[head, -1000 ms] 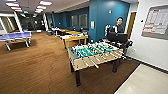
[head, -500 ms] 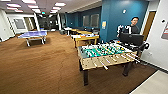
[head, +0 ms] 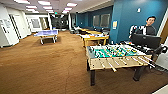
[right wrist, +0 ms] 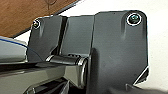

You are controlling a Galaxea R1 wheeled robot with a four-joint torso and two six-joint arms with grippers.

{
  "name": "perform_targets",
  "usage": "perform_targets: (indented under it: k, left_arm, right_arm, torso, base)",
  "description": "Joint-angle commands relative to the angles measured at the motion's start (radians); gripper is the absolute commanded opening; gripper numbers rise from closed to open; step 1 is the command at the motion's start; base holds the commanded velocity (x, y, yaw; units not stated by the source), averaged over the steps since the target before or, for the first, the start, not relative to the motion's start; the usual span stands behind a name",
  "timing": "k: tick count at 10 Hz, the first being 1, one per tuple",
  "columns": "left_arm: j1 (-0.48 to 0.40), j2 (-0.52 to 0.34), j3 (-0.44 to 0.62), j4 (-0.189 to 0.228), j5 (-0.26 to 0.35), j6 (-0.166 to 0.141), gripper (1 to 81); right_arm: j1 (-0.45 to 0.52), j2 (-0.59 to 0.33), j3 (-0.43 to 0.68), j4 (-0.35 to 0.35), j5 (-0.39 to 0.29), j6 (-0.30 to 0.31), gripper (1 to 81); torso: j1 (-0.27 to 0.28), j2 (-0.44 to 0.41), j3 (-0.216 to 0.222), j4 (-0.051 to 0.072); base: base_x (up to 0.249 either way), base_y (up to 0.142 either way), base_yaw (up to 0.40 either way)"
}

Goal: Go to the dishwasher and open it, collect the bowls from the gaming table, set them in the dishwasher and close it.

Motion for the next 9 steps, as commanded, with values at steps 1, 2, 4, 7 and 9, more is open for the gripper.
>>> perform_targets:
  k: [1,2,4,7,9]
  left_arm:
    - [-0.036,-0.009,-0.002,-0.004,0.048,0.004,81.1]
    - [-0.035,-0.009,-0.002,-0.004,0.048,0.004,81.1]
    - [-0.033,-0.009,-0.002,-0.004,0.048,0.004,81.1]
    - [-0.032,-0.009,-0.002,-0.005,0.048,0.0,81.1]
    - [-0.03,-0.012,-0.002,-0.027,0.047,0.0,81.1]
  right_arm:
    - [0.042,0.001,0.004,-0.012,-0.044,-0.007,81.1]
    - [0.042,0.001,0.004,-0.013,-0.044,-0.007,81.1]
    - [0.041,0.001,0.004,-0.012,-0.044,-0.017,81.1]
    - [0.041,-0.002,0.004,-0.01,-0.042,-0.017,81.1]
    - [0.041,-0.003,0.004,-0.01,-0.044,-0.019,81.1]
  torso:
    - [0.0,0.0,0.0,0.0]
    - [0.0,0.0,0.0,0.0]
    - [0.0,0.0,0.0,0.0]
    - [0.0,0.0,0.0,0.0]
    - [0.0,0.0,0.0,0.0]
  base:
    - [0.0,0.0,0.281]
    - [0.0,0.0,0.281]
    - [0.0,0.0,0.276]
    - [0.0,0.0,0.171]
    - [0.0,0.0,0.0]
